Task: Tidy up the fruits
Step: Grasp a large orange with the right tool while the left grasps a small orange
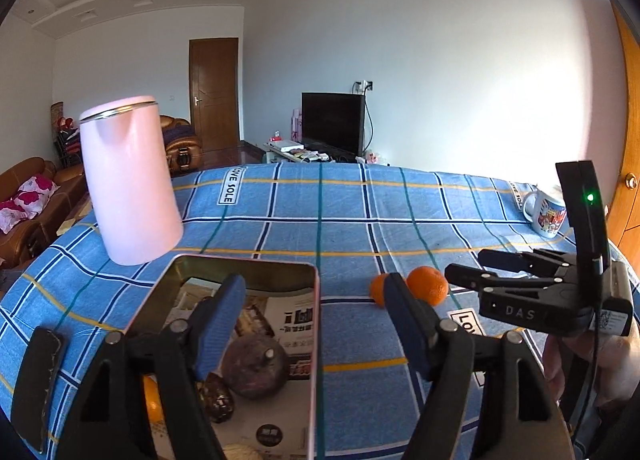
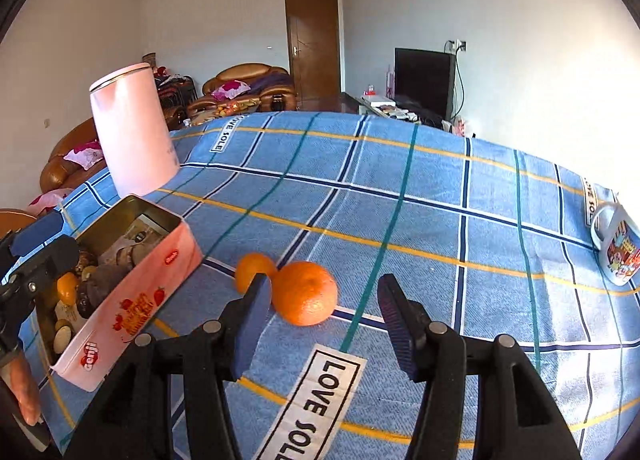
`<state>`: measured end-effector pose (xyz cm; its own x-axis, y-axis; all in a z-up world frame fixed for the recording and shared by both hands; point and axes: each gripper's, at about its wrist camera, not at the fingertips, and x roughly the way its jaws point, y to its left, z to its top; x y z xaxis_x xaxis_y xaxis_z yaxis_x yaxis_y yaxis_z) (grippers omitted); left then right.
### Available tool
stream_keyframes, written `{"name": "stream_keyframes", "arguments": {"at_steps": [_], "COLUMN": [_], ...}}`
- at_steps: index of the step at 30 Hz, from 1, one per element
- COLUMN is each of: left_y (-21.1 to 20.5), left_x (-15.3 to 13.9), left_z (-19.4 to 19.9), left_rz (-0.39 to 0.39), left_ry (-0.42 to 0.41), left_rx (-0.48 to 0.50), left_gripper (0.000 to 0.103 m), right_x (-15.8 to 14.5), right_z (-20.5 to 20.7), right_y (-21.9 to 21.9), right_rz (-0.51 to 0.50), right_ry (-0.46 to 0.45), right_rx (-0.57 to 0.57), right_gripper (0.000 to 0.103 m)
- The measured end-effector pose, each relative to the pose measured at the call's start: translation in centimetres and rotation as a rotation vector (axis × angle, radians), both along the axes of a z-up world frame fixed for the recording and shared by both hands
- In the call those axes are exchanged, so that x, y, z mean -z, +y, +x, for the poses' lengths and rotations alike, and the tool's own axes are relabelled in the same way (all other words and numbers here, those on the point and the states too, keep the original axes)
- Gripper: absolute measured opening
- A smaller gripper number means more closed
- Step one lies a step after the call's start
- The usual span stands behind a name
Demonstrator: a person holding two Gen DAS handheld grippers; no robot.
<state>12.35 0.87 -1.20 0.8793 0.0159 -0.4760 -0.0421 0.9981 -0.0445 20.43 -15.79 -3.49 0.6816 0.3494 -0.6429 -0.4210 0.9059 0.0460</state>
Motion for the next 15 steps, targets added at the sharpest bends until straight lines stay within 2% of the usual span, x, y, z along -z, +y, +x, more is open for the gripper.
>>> {"name": "stream_keyframes", "arguments": {"at_steps": [3, 8, 13, 14, 15], "left_y": [-0.4, -0.7, -1.3, -1.5, -1.7], "left_x": [0.4, 0.8, 0.9, 0.9, 0.9], "left_z": [1.0, 1.3, 1.9, 2.1, 2.2], "left_rz": [-0.006, 0.003, 0.018, 0.021, 0.022], "left_ry": [0.028, 0.044, 0.054, 0.057, 0.061], "left_rx": [0.001, 0.0, 0.002, 0.006, 0.011], "left_gripper": [0.074, 0.074, 0.076, 0.076, 0.076], "right_x": [0.7, 1.8, 3.0, 3.3, 3.4], "right_z": [0.9, 1.9, 3.3, 3.5, 3.7], "right_y": [0.1, 1.5, 1.6, 1.5, 1.5], "right_rz": [0.02, -0.007, 0.008, 0.019, 0.03], "right_ry": [0.046, 0.086, 0.148, 0.164, 0.179], "right_rx": [-0.027, -0.092, -0.092, -0.092, -0.097], "right_gripper": [0.057, 0.057, 0.057, 0.056, 0.049]}}
